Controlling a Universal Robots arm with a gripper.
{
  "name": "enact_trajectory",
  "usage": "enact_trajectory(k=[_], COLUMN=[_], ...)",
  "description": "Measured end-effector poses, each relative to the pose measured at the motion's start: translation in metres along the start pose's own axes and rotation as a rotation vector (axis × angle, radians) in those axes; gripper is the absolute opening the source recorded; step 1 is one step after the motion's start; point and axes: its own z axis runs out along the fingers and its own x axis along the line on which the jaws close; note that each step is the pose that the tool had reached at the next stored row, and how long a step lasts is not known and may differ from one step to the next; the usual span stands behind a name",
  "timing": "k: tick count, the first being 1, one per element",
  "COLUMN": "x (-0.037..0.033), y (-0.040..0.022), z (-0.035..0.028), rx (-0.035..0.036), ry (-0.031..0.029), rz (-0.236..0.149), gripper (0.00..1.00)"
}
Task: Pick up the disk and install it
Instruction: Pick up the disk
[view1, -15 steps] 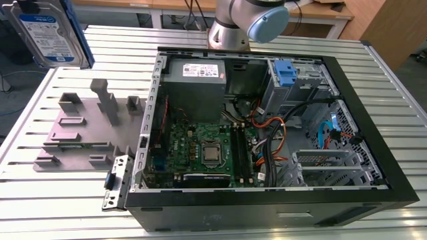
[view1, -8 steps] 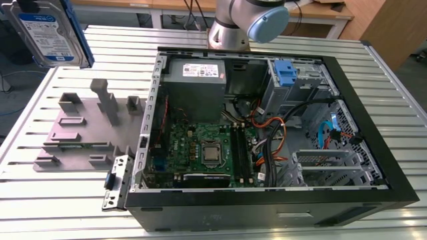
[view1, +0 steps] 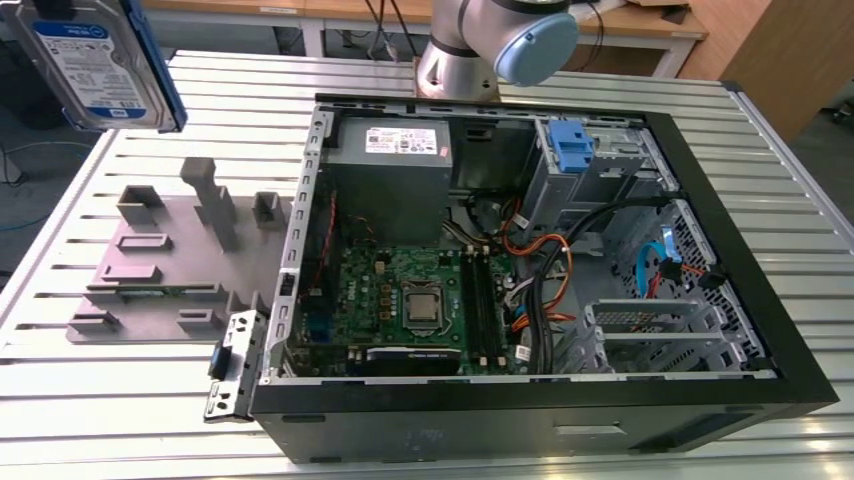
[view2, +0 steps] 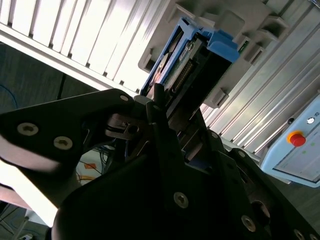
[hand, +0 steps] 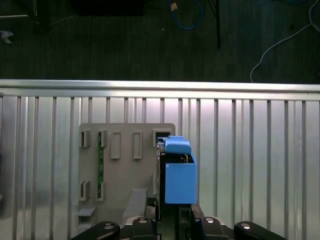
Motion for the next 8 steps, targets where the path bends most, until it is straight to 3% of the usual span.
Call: enact_trajectory(k=[8], x=[-0.0002], y=[0.0001], z=[-0.0076], rx=[0.0001], ry=[0.0], rz=[0.0], gripper=[0.35])
